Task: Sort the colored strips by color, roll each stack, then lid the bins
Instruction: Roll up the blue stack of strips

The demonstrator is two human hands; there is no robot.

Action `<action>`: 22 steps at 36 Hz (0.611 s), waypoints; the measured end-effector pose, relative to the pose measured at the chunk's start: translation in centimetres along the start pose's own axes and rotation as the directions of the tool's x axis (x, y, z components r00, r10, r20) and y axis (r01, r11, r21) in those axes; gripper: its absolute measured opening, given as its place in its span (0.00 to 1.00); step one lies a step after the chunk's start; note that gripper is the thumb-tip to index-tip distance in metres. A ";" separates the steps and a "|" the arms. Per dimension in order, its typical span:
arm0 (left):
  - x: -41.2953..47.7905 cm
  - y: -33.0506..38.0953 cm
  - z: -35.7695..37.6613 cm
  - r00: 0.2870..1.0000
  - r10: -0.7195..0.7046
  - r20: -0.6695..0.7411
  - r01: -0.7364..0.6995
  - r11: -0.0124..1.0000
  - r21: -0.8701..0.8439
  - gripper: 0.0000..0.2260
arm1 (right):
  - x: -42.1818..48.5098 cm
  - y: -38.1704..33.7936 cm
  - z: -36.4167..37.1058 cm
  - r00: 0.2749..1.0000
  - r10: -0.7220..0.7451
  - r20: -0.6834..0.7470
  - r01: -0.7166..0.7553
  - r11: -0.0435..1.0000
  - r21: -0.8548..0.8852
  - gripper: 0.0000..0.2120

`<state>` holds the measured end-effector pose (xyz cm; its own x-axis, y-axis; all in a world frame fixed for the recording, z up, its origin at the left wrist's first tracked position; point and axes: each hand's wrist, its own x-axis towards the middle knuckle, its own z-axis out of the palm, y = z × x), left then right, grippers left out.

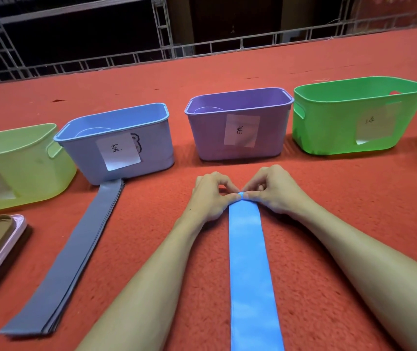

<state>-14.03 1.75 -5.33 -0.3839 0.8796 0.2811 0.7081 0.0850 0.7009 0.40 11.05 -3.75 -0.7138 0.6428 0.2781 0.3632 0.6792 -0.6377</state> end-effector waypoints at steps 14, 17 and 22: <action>-0.8 0.2 -0.2 0.994 -0.053 0.090 0.062 0.993 -0.097 0.07 | -0.9 -0.6 -0.1 0.999 -0.024 0.023 0.024 1.000 -0.006 0.04; -1.1 0.3 -0.3 0.994 -0.065 0.088 0.075 0.992 -0.105 0.05 | -1.0 -0.5 -0.1 0.999 -0.014 0.040 0.013 1.000 0.007 0.05; -1.3 0.7 -0.6 0.996 -0.051 0.072 0.059 0.992 -0.115 0.06 | -1.1 -0.3 -0.3 0.998 -0.020 0.062 0.019 1.000 0.016 0.05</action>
<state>-13.39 0.39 -4.78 -0.3760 0.9054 0.1974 0.6114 0.0823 0.7871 1.29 10.20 -3.62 -0.7569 0.6056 0.2457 0.3397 0.6858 -0.6437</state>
